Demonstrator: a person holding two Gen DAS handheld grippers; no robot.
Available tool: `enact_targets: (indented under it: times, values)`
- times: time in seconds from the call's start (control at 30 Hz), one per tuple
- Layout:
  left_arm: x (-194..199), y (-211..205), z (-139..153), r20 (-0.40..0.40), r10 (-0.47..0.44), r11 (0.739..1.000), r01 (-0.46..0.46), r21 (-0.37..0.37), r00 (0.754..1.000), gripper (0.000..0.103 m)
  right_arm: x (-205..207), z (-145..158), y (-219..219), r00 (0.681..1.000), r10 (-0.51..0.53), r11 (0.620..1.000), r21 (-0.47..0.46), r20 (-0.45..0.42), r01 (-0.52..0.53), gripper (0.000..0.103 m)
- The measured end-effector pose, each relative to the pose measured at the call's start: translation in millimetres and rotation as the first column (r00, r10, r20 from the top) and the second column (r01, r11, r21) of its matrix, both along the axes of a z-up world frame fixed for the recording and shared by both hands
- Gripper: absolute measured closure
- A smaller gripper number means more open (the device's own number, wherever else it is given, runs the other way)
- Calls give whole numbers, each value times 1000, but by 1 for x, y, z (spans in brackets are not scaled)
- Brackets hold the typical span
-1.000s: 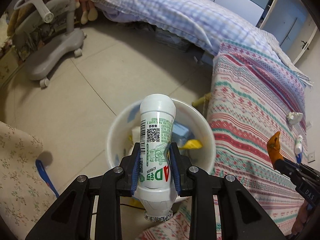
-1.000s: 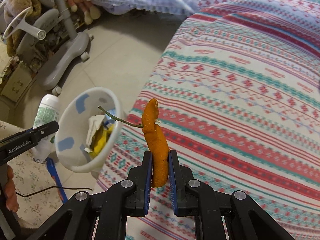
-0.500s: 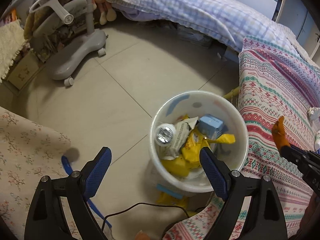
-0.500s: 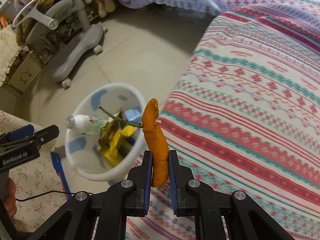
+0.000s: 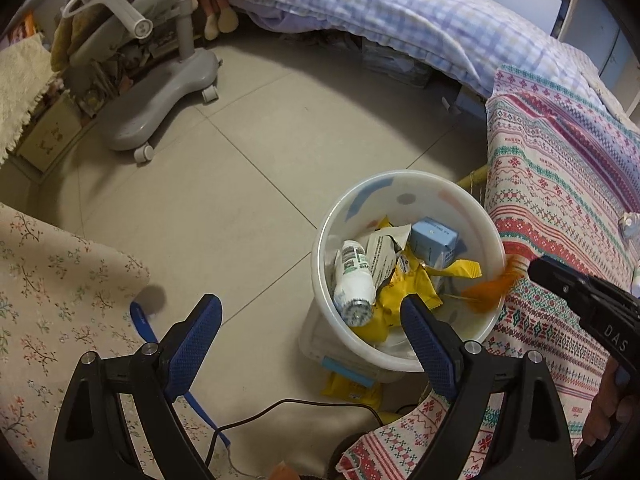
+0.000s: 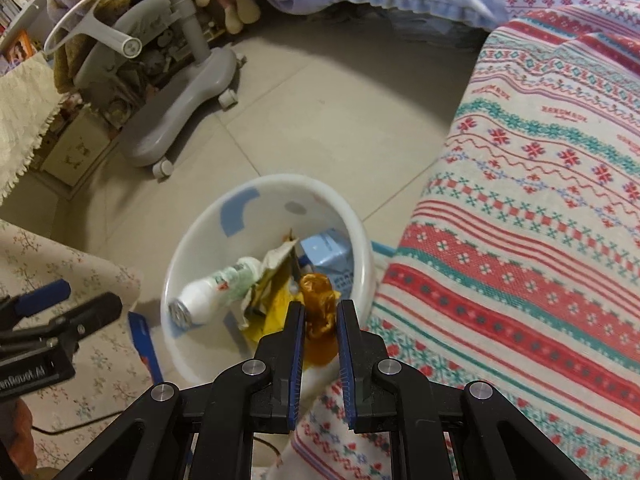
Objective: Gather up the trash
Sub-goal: 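Carry the bottle and orange peel to the wastebasket and release both, then move both grippers back over the bed toward the blue box and bottle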
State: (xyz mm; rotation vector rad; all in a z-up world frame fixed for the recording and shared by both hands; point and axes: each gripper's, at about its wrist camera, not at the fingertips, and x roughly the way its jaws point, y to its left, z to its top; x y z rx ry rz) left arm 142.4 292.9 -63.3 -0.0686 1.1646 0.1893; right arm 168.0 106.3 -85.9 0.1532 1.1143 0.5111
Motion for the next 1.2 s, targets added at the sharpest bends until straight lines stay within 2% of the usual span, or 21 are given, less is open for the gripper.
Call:
enact_targets:
  times: [0.1,0.17,0.23,0.37,0.43,0.53,0.9,1.2]
  values:
    - [1,-3,0,-7,-10,1000,10,6,1000,11,1,-1,0,1000,7,999,41,10,-8,88]
    - [1,-3,1,-6,-13,1000,13,4,1000,11,3,1,-1,1000,4,998,67,6,-5,79]
    - [0,-5,2,-2,-16,1000,16,4,1000,11,2,6,-5,1000,-6,997,75,16,5,62]
    - [-1,-10,6,6,-23,1000,23,-3,1000,11,-1,17,-15,999,-21,998,56,42,19,55]
    - [-1,-14,7,8,-28,1000,28,-10,1000,11,-5,22,-23,998,-35,999,34,54,33,47]
    - [0,-22,10,12,-41,999,41,-22,999,11,-9,28,-37,996,-57,998,-2,67,57,40]
    - [2,-81,18,18,-139,989,140,-44,990,11,-30,42,-130,977,-196,974,-96,85,204,34]
    - [5,-131,21,10,-215,975,215,-46,977,11,-45,37,-223,930,-360,922,-122,72,366,33]
